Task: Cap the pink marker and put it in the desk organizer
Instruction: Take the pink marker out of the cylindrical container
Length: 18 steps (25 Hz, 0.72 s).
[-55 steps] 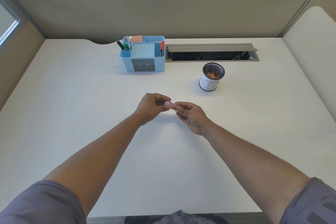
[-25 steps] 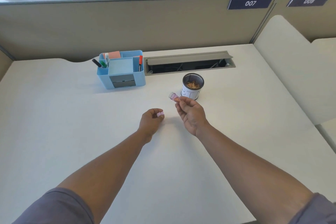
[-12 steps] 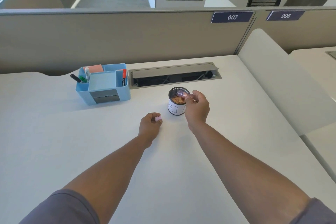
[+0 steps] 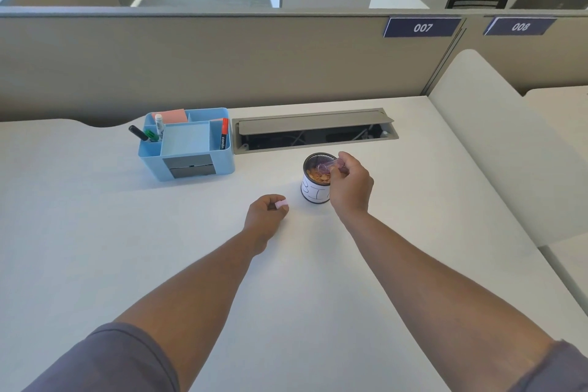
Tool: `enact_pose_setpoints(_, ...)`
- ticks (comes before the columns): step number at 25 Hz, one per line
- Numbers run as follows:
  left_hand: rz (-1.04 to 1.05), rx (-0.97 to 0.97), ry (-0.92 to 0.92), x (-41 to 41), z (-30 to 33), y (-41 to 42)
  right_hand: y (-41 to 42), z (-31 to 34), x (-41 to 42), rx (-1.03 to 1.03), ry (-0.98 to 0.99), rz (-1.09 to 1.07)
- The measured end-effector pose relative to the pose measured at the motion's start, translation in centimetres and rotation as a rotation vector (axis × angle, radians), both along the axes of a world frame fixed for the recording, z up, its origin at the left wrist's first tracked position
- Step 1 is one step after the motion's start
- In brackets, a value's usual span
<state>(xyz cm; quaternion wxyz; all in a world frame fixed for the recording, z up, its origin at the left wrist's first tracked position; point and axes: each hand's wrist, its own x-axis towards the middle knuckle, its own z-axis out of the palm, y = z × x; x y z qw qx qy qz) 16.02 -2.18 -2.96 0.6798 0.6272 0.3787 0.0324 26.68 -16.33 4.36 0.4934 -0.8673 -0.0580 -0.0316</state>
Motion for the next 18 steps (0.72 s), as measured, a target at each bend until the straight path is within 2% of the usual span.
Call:
enact_pose_setpoints(6,0.0,-0.03,-0.012,0.06,-0.19,0.28,0.18,0.69,0.0,0.049,-0.036,0.036)
enact_pose_setpoints(14,-0.002,-0.023,-0.01,-0.03,-0.45,0.35,0.17,0.47,0.4,-0.004,-0.118,0.078)
enact_pose_setpoints(18,-0.001,-0.017,-0.014,-0.13,-0.44,0.24,-0.19,0.14,0.33,0.022,-0.099,0.051)
